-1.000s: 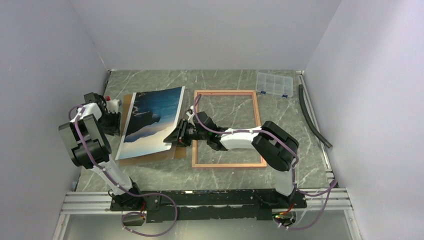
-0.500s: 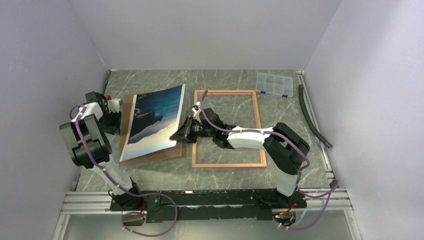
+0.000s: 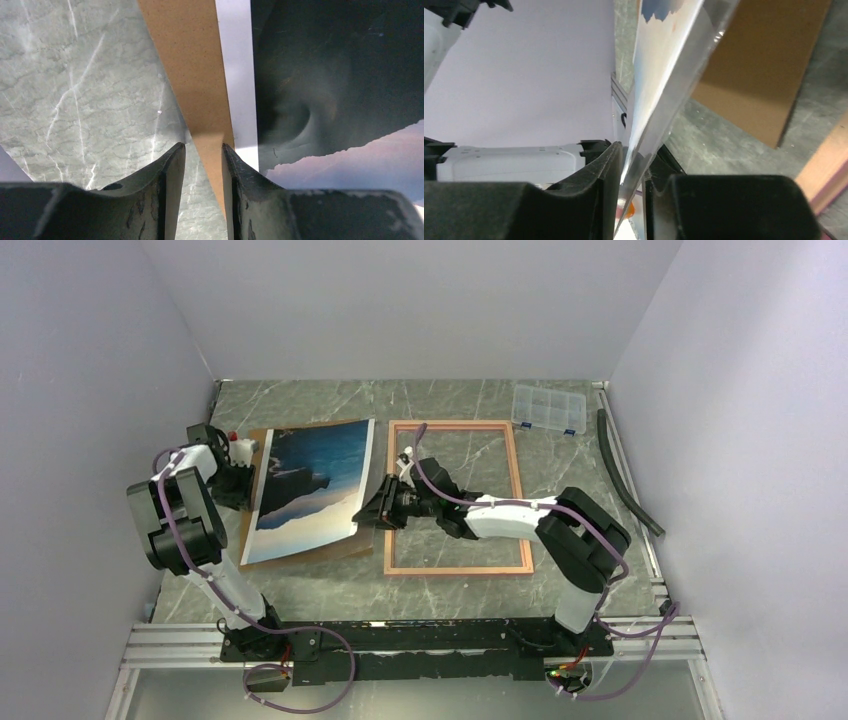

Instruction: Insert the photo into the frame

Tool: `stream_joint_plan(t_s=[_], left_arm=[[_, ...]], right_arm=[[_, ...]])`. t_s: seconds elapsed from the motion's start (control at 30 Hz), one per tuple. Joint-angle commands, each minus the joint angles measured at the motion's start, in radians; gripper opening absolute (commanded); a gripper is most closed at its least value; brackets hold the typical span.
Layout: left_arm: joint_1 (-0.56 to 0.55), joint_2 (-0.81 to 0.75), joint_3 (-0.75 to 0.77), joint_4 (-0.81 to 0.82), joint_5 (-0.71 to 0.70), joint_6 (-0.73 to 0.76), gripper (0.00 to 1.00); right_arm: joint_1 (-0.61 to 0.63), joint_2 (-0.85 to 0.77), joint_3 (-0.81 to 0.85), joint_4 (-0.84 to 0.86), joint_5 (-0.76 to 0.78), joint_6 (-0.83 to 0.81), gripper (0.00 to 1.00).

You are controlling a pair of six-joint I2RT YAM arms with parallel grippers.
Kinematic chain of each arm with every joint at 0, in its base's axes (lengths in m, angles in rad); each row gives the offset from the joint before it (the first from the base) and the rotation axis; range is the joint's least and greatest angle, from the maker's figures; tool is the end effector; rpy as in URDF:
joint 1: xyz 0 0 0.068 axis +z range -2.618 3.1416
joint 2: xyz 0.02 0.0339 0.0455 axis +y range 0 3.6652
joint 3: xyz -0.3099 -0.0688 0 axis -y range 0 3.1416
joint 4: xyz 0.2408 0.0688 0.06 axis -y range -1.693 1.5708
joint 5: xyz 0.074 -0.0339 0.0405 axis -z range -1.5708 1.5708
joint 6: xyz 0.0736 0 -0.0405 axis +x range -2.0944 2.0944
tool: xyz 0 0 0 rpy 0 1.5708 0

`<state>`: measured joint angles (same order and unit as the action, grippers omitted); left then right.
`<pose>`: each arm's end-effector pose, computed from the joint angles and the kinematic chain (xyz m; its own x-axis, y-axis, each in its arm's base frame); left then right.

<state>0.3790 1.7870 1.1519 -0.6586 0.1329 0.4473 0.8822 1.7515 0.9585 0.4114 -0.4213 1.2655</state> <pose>0.3345 0.1227 0.1803 -0.9497 0.0832 -0.3018 0.0862 0.9963 0.0034 0.2427 0.3422 0.2363 -0.9732 0.1871 -0.1337 -0.0586 0.3605 0.9309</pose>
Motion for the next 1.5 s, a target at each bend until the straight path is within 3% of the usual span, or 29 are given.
stream_joint_plan(t_s=[0.0,0.3,0.4,0.6,0.8,1.0,1.13,1.27,1.33,1.47], left_arm=[[-0.009,-0.031,0.002,0.011,-0.010,-0.002,0.38],[-0.019,-0.016,0.006,0.011,-0.018,-0.001,0.38],[-0.023,-0.016,0.005,0.014,-0.027,-0.003,0.38],[-0.026,-0.025,0.020,-0.005,-0.027,-0.005,0.38],[-0.037,-0.046,0.023,-0.016,-0.044,-0.004,0.37],[-0.039,-0.092,0.086,-0.091,-0.016,-0.001,0.41],[-0.074,-0.128,0.172,-0.180,0.014,-0.029,0.50],[-0.197,-0.182,0.224,-0.241,0.051,-0.091,0.64],[-0.299,-0.192,0.247,-0.261,0.076,-0.145,0.92],[-0.520,-0.154,0.292,-0.256,0.141,-0.271,0.94]], right_arm=[[-0.012,-0.069,-0.024,0.037,-0.008,0.000,0.22],[-0.027,-0.234,0.004,-0.234,0.040,-0.169,0.13],[-0.027,-0.283,0.020,-0.336,0.064,-0.221,0.02],[-0.040,-0.407,0.155,-0.679,0.177,-0.382,0.00],[-0.185,-0.542,0.332,-1.046,0.208,-0.540,0.00],[-0.313,-0.681,0.360,-1.202,0.218,-0.623,0.00],[-0.334,-0.706,0.372,-1.235,0.222,-0.645,0.00],[-0.347,-0.716,0.399,-1.286,0.251,-0.664,0.00],[-0.352,-0.729,0.423,-1.322,0.297,-0.670,0.00],[-0.360,-0.768,0.429,-1.387,0.338,-0.662,0.00]])
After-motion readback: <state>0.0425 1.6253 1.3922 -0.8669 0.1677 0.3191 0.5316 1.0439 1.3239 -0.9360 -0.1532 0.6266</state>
